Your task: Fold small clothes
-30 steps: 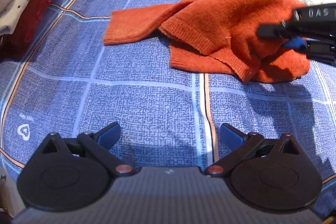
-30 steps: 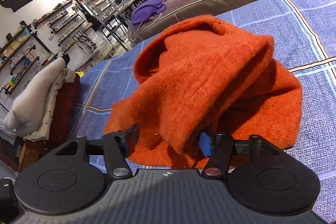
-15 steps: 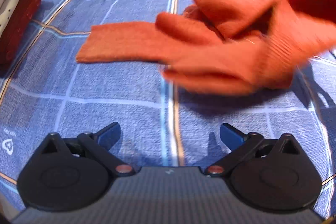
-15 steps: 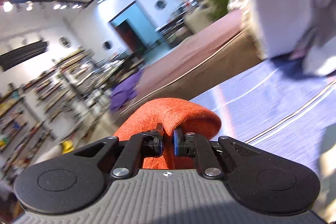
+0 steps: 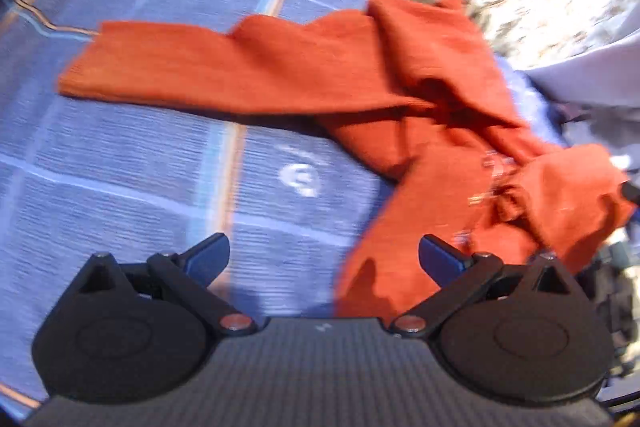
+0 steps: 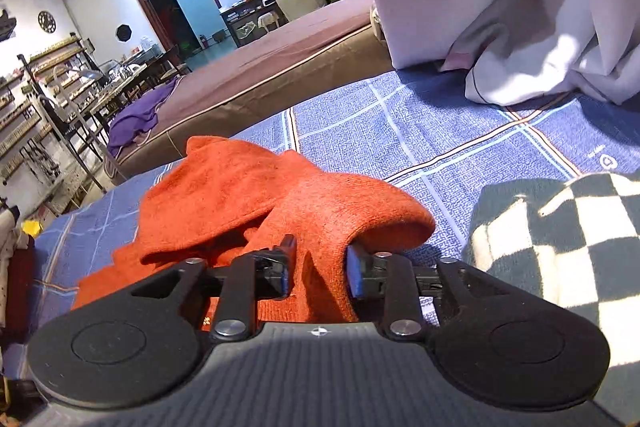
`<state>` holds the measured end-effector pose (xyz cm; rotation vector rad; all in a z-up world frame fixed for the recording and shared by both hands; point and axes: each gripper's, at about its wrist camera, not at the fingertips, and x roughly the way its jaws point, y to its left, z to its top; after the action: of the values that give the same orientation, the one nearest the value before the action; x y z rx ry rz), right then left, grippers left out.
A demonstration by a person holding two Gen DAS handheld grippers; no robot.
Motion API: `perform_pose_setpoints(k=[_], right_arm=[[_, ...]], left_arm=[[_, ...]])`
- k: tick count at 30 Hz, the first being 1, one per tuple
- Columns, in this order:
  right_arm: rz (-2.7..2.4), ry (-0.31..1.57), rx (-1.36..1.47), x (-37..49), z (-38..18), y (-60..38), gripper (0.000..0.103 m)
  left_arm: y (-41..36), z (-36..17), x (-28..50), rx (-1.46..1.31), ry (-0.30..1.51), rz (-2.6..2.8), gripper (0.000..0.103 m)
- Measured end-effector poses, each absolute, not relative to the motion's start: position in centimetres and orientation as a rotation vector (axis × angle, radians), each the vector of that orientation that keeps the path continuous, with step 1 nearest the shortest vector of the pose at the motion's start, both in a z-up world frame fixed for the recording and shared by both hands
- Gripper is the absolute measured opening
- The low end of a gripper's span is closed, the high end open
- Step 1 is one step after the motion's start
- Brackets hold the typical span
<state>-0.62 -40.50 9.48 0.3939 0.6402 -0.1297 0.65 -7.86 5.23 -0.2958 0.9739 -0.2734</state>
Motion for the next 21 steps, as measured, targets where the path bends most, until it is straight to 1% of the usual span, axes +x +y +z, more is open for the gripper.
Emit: perform_pose_setpoints(k=[2,4,6,7,8,9,10,11,12,13,15,18,21], right_arm=[[-0.134,0.631,0.374,-0.9,10.0,-40.8,0.059],[-0.134,0.628,0.382,-1.4,10.1,-41.2,0.067],[-0.126,0.625,0.395,-2.0,10.2,-41.6,0.068],[-0.128,0.623,0.401,-2.3,10.1,-41.7,0.069],[-0.131,0.622,0.402,-2.6,10.2,-41.7,0.069],[-0.129,0.624,0.401,-2.7,10.2,-41.7,0.072],[-0.128,0.627,0.398,-3.0,10.2,-41.7,0.078],[-0.128,0.631,0.394,-3.1,10.1,-41.7,0.083],[-0.134,0.632,0.389,-3.2,10.0,-41.8,0.095],[-0.144,0.634,0.387,-3.3,9.8,-41.8,0.103],[-0.153,0.656,0.390,-3.2,9.3,-41.8,0.103],[-0.131,0.702,0.368,-2.5,8.3,-41.2,0.103],[-0.149,0.731,0.266,-1.4,6.8,-40.3,0.103]], left_arm=[[-9.5,4.9,1.0,-0.330,0.959,-0.353,0.103],[-11.4,4.5,1.5,-0.301,0.932,-0.425,0.103],[-13.4,3.6,2.4,-0.195,0.910,-0.446,0.103],[-14.2,3.1,2.8,-0.138,0.905,-0.439,0.099],[-14.7,2.6,3.2,-0.103,0.911,-0.436,0.094],[-15.1,2.1,3.5,-0.096,0.927,-0.451,0.070],[-15.2,1.9,3.5,-0.102,0.937,-0.468,0.048],[-15.3,1.9,3.5,-0.109,0.934,-0.465,0.041],[-15.2,2.0,3.4,-0.124,0.933,-0.473,0.019],[-15.1,2.1,3.3,-0.148,0.941,-0.491,0.005],[-14.2,2.9,2.7,-0.222,0.938,-0.517,0.004],[-12.5,5.4,1.5,-0.268,0.827,-0.540,0.004],[-10.0,7.6,0.6,-0.312,0.742,-0.515,0.004]])
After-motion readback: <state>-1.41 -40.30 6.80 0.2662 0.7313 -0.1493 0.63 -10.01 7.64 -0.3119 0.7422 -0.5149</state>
